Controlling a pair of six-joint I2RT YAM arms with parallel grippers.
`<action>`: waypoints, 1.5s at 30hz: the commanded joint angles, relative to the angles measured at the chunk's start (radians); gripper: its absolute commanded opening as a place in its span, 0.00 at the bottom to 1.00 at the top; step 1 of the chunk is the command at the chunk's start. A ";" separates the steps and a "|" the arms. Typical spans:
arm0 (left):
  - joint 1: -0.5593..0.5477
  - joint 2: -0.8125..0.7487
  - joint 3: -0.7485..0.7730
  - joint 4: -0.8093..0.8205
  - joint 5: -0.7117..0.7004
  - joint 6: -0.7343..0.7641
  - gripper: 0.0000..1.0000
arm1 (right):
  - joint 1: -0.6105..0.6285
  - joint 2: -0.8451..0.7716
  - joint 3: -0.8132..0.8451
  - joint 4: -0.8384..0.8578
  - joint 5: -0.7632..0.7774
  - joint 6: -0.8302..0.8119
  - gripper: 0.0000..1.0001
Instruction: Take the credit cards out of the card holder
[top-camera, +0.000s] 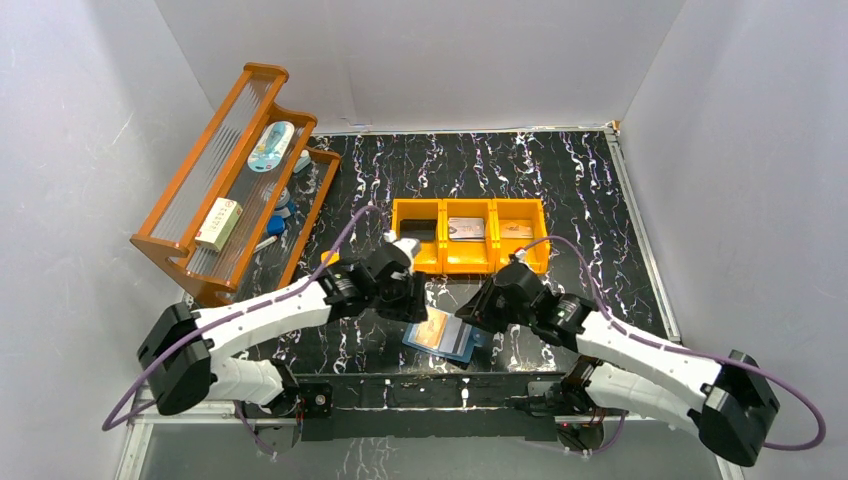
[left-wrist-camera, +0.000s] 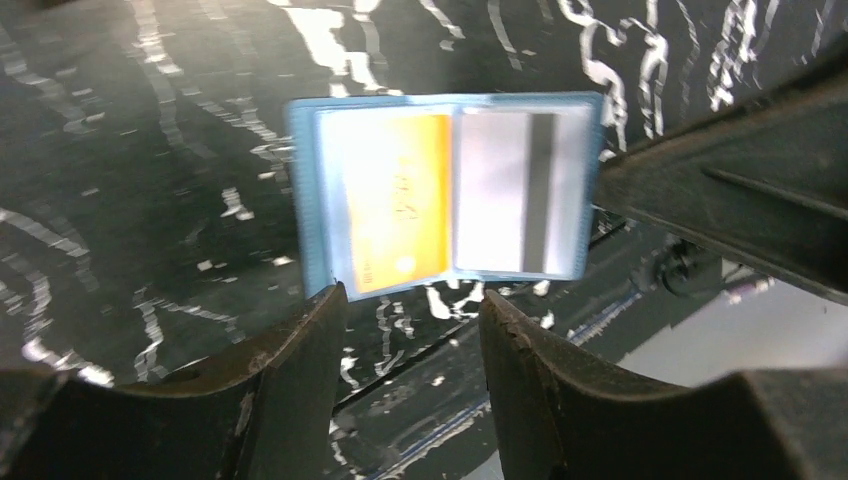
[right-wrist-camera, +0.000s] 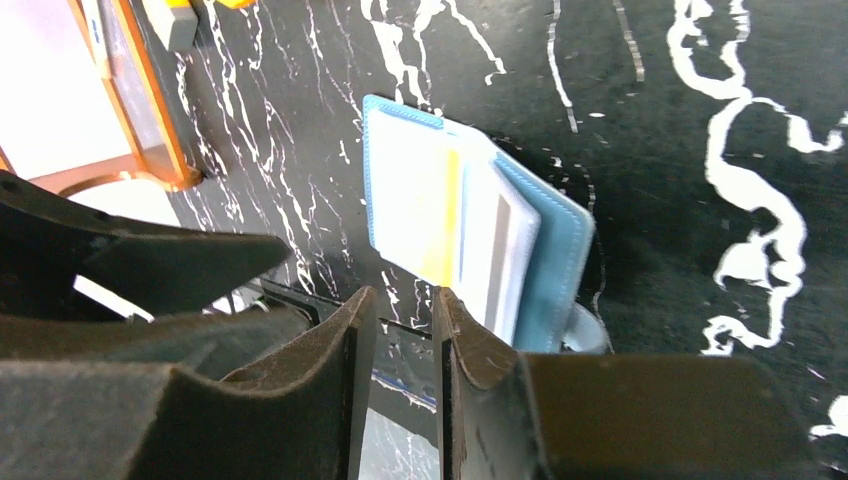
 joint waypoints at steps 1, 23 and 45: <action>0.085 -0.128 -0.068 -0.058 -0.054 -0.032 0.52 | 0.003 0.085 0.066 0.087 -0.060 -0.059 0.35; 0.129 0.049 0.016 0.172 0.438 0.098 0.61 | 0.003 0.107 -0.210 0.143 -0.031 0.060 0.33; 0.056 0.371 0.006 0.173 0.418 0.110 0.57 | 0.002 0.072 -0.263 0.094 0.011 0.116 0.33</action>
